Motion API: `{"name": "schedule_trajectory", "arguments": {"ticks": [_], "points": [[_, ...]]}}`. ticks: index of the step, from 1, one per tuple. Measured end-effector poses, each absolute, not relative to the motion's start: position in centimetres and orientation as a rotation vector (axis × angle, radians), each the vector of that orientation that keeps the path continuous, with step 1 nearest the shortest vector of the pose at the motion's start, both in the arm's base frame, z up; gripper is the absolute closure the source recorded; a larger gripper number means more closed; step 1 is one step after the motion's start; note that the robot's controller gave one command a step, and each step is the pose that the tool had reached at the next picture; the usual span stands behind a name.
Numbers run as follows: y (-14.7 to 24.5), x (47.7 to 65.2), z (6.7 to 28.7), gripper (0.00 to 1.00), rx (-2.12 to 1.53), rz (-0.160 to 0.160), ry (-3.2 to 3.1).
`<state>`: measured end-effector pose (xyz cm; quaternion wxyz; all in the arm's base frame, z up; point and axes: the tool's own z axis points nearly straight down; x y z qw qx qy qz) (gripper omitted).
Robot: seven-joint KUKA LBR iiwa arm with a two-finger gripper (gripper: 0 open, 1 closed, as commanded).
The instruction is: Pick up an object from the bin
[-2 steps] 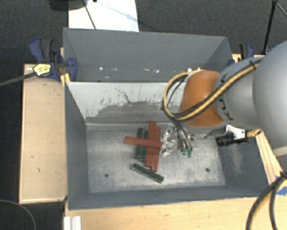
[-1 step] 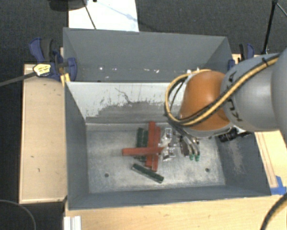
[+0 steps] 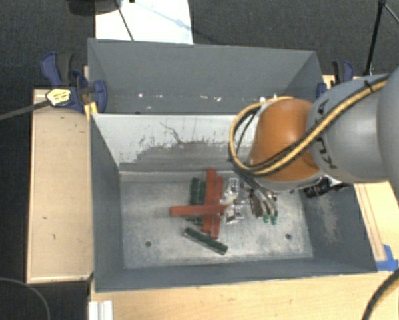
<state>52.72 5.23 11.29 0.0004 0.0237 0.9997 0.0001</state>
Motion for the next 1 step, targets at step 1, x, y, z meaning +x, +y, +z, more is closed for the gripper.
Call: {"name": "schedule_trajectory", "arguments": {"ticks": [1], "points": [[4.64, 54.80, 25.84, 1.00, 0.084, 0.001, 3.136]]}}
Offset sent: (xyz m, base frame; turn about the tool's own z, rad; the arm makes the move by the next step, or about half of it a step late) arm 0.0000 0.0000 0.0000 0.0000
